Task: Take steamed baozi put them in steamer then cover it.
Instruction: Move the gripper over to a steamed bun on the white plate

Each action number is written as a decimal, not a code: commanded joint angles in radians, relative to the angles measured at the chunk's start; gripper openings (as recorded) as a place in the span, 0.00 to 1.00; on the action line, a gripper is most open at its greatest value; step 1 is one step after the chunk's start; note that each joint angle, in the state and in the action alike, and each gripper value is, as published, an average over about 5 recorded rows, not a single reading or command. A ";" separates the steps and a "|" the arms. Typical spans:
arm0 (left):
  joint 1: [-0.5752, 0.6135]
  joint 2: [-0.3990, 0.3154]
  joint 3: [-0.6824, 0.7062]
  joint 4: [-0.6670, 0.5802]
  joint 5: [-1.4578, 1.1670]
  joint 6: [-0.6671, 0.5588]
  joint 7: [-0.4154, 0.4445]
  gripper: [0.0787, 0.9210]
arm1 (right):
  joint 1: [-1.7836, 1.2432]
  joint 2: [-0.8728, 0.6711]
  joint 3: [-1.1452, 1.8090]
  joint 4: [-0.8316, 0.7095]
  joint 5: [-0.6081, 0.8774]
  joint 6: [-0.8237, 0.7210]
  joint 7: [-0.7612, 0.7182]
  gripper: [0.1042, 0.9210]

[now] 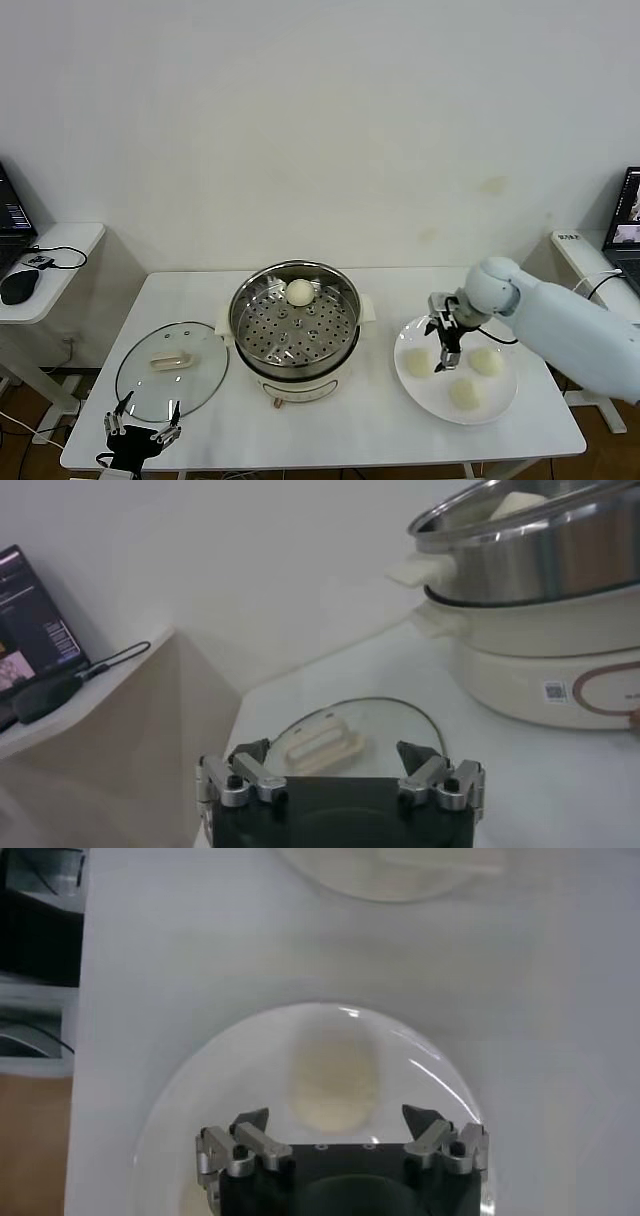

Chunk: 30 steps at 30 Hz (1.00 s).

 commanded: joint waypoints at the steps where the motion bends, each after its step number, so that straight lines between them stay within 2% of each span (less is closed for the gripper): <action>1: -0.007 0.000 0.002 0.001 0.005 0.003 0.006 0.88 | -0.049 0.042 0.032 -0.053 -0.039 0.004 0.011 0.88; 30: -0.028 0.000 0.006 0.038 0.004 0.003 0.006 0.88 | -0.061 0.100 0.031 -0.134 -0.061 0.017 0.017 0.87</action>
